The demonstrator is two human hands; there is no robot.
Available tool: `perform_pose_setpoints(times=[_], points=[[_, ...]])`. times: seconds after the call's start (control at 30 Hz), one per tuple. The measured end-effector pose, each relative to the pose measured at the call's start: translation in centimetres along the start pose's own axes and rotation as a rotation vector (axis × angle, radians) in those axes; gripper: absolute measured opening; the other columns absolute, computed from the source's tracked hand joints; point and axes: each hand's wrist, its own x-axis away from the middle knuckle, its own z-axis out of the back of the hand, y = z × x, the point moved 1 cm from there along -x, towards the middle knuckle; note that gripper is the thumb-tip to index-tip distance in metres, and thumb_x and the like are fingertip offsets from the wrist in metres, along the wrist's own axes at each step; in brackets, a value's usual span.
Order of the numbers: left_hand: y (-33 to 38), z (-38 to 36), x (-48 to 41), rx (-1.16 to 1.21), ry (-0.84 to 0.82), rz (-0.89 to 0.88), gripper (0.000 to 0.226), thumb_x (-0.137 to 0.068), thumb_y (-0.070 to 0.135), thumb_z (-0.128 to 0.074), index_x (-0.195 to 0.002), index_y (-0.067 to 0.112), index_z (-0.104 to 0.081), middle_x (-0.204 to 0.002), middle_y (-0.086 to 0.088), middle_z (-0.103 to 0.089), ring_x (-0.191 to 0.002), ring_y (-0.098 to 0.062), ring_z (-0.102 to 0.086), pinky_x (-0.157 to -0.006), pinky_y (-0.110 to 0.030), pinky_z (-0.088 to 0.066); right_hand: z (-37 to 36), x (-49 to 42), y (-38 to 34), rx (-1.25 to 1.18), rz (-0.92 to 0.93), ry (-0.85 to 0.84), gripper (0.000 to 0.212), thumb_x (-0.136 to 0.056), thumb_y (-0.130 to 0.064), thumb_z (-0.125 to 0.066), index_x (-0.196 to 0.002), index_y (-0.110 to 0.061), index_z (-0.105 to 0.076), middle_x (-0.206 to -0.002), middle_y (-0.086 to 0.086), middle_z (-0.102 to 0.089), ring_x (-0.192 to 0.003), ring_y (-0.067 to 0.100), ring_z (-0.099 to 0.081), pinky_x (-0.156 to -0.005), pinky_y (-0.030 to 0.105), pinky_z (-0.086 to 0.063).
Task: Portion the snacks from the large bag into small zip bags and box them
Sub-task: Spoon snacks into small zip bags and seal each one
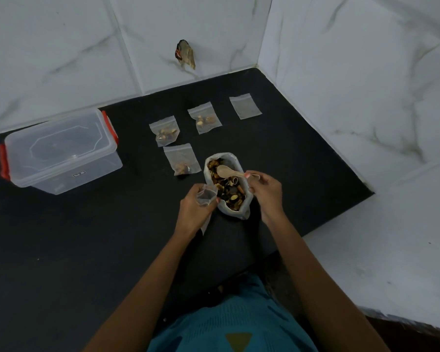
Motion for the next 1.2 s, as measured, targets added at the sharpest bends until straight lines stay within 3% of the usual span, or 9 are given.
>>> perform_pose_setpoints(times=[0.17,0.33,0.47,0.57,0.67,0.83,0.97,1.2], points=[[0.1,0.5,0.3,0.04,0.004,0.004,0.025,-0.082,0.017,-0.069,-0.104,0.017,-0.057,-0.103,0.004,-0.061,-0.1,-0.008,-0.057,-0.073,-0.011,-0.043,1.5,-0.2,0.1,0.224,0.283,0.047,0.013,-0.091,-0.015,-0.056,-0.094,-0.01,-0.067,-0.078,-0.003,-0.063,-0.072,0.006,-0.059,-0.069,0.019,-0.049],[-0.2,0.5,0.4,0.071,-0.058,0.037,0.024,-0.082,0.017,-0.068,-0.102,0.022,-0.057,-0.097,0.01,-0.059,-0.087,0.002,-0.055,-0.068,-0.012,-0.043,1.9,0.8,0.4,0.331,0.416,-0.04,0.011,-0.092,-0.01,-0.053,-0.092,-0.013,-0.064,-0.075,-0.007,-0.06,-0.071,0.004,-0.059,-0.067,0.015,-0.05],[-0.3,0.3,0.3,0.112,-0.066,0.045,0.023,-0.081,0.016,-0.069,-0.1,0.024,-0.058,-0.097,0.008,-0.061,-0.092,-0.005,-0.057,-0.069,-0.014,-0.042,0.9,1.0,0.7,0.349,0.475,-0.074,0.013,-0.091,-0.008,-0.053,-0.095,-0.008,-0.065,-0.08,0.001,-0.063,-0.073,0.006,-0.06,-0.067,0.011,-0.049],[-0.2,0.3,0.4,0.124,-0.072,0.055,0.024,-0.082,0.016,-0.068,-0.103,0.022,-0.057,-0.096,0.01,-0.06,-0.089,0.0,-0.056,-0.067,-0.011,-0.041,0.5,0.9,0.9,0.407,0.511,-0.092,0.017,-0.091,-0.009,-0.054,-0.103,-0.003,-0.065,-0.088,0.008,-0.065,-0.079,0.012,-0.062,-0.069,0.013,-0.049],[0.0,0.4,0.5,0.149,-0.084,0.059,0.024,-0.084,0.015,-0.066,-0.105,0.021,-0.056,-0.094,0.014,-0.058,-0.086,0.003,-0.055,-0.065,-0.009,-0.04,0.8,1.0,1.0,0.383,0.501,-0.079,0.017,-0.091,-0.009,-0.053,-0.102,-0.003,-0.065,-0.087,0.007,-0.064,-0.075,0.009,-0.061,-0.067,0.01,-0.049],[-0.1,0.2,0.4,0.21,-0.087,0.072,0.023,-0.082,0.014,-0.067,-0.1,0.025,-0.057,-0.098,0.009,-0.061,-0.093,-0.004,-0.058,-0.073,-0.015,-0.043,1.2,0.9,1.3,0.256,0.426,-0.031,0.014,-0.092,-0.008,-0.052,-0.095,-0.004,-0.065,-0.075,-0.002,-0.061,-0.067,-0.003,-0.059,-0.064,0.009,-0.047],[0.1,0.3,0.5,0.244,-0.085,0.069,0.024,-0.082,0.013,-0.067,-0.102,0.022,-0.058,-0.098,0.007,-0.062,-0.093,-0.003,-0.058,-0.073,-0.015,-0.044,1.6,0.7,0.6,0.289,0.538,0.008,0.011,-0.092,-0.008,-0.053,-0.095,-0.011,-0.063,-0.083,0.001,-0.061,-0.074,0.003,-0.059,-0.068,0.009,-0.047],[0.1,0.2,0.7,0.27,-0.093,0.068,0.023,-0.083,0.011,-0.066,-0.101,0.023,-0.057,-0.098,0.007,-0.061,-0.092,-0.003,-0.057,-0.074,-0.016,-0.044,0.8,1.5,1.6,0.405,0.611,-0.13,0.018,-0.09,-0.003,-0.053,-0.105,-0.001,-0.062,-0.098,0.007,-0.062,-0.09,0.013,-0.06,-0.077,0.013,-0.048]])
